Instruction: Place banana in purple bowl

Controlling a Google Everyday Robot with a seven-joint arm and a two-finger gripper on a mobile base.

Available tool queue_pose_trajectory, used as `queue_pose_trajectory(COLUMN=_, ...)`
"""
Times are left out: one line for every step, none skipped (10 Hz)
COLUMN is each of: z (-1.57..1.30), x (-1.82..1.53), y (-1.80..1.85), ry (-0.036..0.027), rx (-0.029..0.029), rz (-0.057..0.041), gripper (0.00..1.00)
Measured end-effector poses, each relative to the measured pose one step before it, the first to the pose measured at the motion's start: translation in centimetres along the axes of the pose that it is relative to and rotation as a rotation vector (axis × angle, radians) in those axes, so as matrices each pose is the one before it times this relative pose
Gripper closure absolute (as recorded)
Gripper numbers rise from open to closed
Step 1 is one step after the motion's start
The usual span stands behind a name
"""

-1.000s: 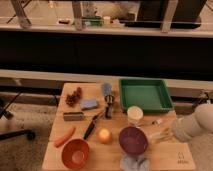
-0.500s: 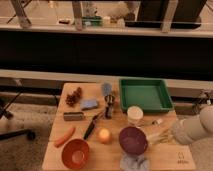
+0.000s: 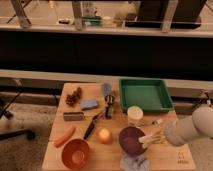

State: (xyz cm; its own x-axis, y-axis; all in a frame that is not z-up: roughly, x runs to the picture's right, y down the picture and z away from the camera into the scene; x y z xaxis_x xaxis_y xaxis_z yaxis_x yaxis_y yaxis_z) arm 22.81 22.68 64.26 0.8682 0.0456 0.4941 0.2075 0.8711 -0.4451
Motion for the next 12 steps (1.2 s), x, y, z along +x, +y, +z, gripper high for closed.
queue_pose_trajectory(z=0.282, x=-0.742, y=-0.204, ry=-0.01067, rx=-0.00116, rz=-0.0074, gripper=1.0)
queue_pose_trajectory(z=0.195, x=-0.423, y=-0.052, ry=-0.00934, rx=-0.00113, rz=-0.00267, gripper=1.0)
queue_pose_trajectory(z=0.178, x=-0.349, y=-0.067, ry=-0.00743, rx=-0.00082, rz=-0.00222, gripper=1.0)
queue_pose_trajectory(z=0.278, x=-0.331, y=-0.137, ry=-0.00881, rx=-0.00129, rz=-0.00074, gripper=1.0)
queue_pose_trajectory(z=0.315, x=-0.359, y=-0.208, ry=-0.00826, rx=-0.00245, rz=-0.00297, gripper=1.0)
queue_pose_trajectory(z=0.276, x=-0.193, y=-0.005, ry=-0.00654, rx=-0.00323, rz=0.00046, gripper=1.0)
queue_pose_trajectory(z=0.333, x=-0.312, y=0.0, ry=-0.01023, rx=-0.00197, rz=0.00047, gripper=1.0)
queue_pose_trajectory(z=0.241, x=-0.265, y=-0.024, ry=-0.00624, rx=-0.00218, rz=-0.00183, gripper=1.0)
queue_pose_trajectory(z=0.367, x=-0.336, y=0.028, ry=-0.0064, rx=-0.0047, rz=-0.00293, gripper=1.0)
queue_pose_trajectory(z=0.492, x=-0.365, y=0.085, ry=-0.00394, rx=-0.00576, rz=-0.00102, gripper=1.0)
queue_pose_trajectory(z=0.8, x=-0.608, y=-0.051, ry=-0.00436, rx=-0.01219, rz=-0.00907, gripper=1.0)
queue_pose_trajectory(z=0.464, x=-0.398, y=-0.053, ry=-0.0022, rx=-0.00703, rz=-0.0077, gripper=1.0)
